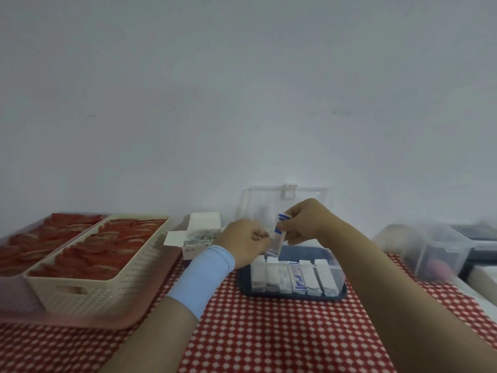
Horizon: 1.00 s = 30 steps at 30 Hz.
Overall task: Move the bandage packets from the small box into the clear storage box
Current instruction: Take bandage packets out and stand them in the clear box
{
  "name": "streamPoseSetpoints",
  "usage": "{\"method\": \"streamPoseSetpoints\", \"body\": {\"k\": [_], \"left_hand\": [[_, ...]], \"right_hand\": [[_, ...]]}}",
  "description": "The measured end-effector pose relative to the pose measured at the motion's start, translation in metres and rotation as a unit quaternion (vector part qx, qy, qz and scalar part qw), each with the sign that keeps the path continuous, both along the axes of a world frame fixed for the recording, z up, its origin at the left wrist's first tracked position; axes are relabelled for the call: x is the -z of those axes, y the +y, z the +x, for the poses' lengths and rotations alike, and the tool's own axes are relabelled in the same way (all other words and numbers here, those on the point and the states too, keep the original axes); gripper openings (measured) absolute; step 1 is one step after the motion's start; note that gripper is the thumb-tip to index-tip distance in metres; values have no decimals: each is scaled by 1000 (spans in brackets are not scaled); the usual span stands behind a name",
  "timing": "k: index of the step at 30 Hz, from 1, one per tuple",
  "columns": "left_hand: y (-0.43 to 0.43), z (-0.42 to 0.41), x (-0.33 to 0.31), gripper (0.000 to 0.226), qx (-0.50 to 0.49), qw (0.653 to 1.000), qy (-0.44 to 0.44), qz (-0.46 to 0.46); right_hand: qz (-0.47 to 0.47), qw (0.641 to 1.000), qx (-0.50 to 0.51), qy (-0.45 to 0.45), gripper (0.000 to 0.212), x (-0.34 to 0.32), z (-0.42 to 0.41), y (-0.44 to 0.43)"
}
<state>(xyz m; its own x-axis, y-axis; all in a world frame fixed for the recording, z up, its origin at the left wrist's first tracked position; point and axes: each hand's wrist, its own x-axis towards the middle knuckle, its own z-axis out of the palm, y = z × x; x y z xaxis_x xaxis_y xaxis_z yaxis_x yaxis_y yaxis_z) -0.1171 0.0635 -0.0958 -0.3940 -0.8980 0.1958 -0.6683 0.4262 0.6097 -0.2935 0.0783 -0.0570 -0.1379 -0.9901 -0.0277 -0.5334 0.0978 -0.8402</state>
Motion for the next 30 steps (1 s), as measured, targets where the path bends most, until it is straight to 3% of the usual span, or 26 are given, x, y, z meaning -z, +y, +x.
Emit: {"method": "streamPoseSetpoints", "body": {"k": [4,11,18,22,24,26,30], "left_hand": [[-3,-1,-3,33,52,988,-141,-25],[-4,1,4,42,96,938,-326,-75],[-8,-6,10,41,123,910,-385,-88],[-12,-10,21,35,132,877,-444,-127],[-13,-13,28,35,134,875,-444,-143],[-11,-16,30,42,128,869,-456,-144],[-9,-19,27,44,117,873,-464,-97]], "right_hand": [[10,995,32,98,5,14,-6,-16],[106,985,-28,132,20,38,8,-27],[138,957,-58,249,34,55,18,-33],[144,969,-27,198,33,58,19,-37],[146,966,-25,210,33,57,21,-38],[149,948,-37,279,32,58,25,-38],[122,940,-1,318,31,57,29,-37]]}}
